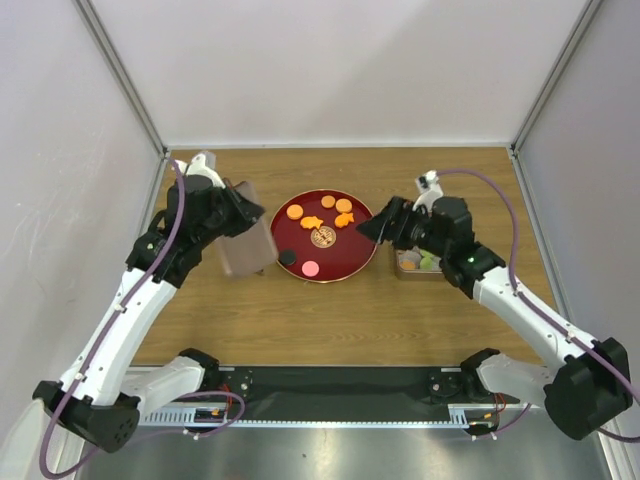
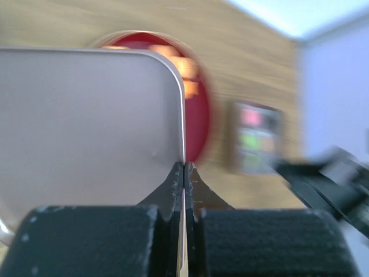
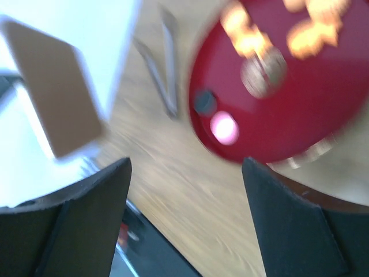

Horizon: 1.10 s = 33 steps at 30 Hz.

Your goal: Pack the cookies

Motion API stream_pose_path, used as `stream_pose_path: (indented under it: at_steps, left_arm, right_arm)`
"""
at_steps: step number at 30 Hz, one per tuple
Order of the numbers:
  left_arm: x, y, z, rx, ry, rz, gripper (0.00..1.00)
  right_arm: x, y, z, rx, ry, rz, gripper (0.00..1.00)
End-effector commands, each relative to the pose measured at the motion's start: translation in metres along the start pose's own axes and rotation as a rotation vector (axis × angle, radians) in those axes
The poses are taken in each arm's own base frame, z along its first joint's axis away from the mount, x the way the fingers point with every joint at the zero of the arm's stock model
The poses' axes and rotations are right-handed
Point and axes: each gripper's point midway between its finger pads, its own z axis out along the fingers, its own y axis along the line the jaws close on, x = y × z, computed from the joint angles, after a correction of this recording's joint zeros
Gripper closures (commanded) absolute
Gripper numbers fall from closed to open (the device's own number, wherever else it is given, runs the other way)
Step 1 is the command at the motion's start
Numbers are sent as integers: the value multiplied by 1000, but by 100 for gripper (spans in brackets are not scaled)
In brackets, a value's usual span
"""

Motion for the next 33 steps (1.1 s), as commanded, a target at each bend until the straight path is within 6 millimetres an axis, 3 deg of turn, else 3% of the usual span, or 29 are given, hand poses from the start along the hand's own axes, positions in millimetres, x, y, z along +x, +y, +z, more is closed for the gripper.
stream_pose_path:
  at_steps: [1, 2, 6, 9, 12, 19, 23, 27, 33]
  left_arm:
    - [-27, -94, -31, 354, -36, -140, 100]
    - [-37, -119, -43, 456, -63, -170, 100]
    - [-58, -166, -73, 646, -103, -221, 100]
    - [-68, -186, -88, 712, -114, -237, 100]
    - [-69, -193, -87, 733, -105, -263, 100]
    - [-75, -206, -97, 836, -118, -306, 100]
    - [-75, -212, -107, 904, -115, -331, 100]
    - [-79, -218, -122, 986, -132, -365, 100]
    - [-85, -227, -138, 1062, -127, -394, 100]
  right_arm:
    - [-42, 54, -10, -298, -46, 47, 14]
    - [-55, 54, -9, -337, -79, 82, 13]
    - [-71, 71, -16, -494, -93, 155, 11]
    - [-79, 82, -19, -585, -110, 216, 11]
    - [-87, 96, -28, -630, -159, 193, 11]
    - [-65, 113, -33, -644, -175, 182, 8]
    - [-57, 114, -26, -624, -174, 158, 6]
    - [-56, 113, -15, -662, -151, 245, 3]
    - [-80, 130, -17, -781, -177, 370, 1]
